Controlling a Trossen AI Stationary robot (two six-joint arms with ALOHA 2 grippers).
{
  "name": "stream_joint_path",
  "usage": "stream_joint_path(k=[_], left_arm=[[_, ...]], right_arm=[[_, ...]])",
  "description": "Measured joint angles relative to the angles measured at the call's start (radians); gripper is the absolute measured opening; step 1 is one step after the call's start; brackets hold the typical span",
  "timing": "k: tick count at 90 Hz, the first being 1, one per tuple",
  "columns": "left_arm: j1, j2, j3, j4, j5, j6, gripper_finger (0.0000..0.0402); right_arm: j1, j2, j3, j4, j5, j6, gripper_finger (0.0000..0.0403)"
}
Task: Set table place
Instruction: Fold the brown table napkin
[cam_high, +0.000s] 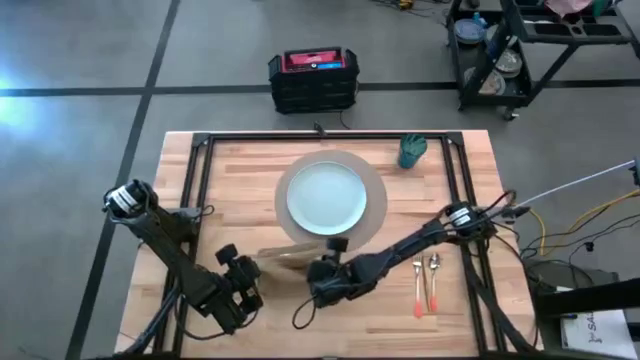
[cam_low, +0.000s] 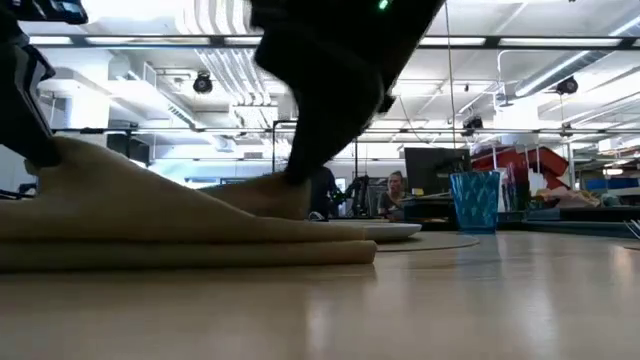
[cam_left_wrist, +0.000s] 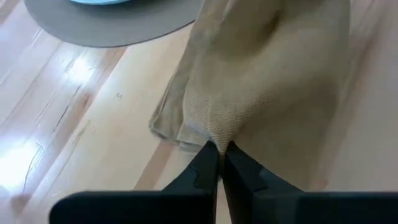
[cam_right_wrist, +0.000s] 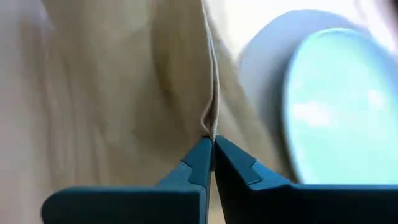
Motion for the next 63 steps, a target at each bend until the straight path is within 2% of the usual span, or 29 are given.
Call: stream_joint_path(k=[23, 63], left_arm=[[0.012, -0.019, 0.011, -0.101, -0.024, 0.0, 0.0], [0.026, -0.019, -0.019, -0.05, -0.035, 0.027, 0.0]], right_arm=[[-0.009, -0.019, 0.054, -0.027, 0.005, -0.038, 0.0], [-0.015, -0.019, 0.048, -0.108, -0.014, 0.063, 0.0]])
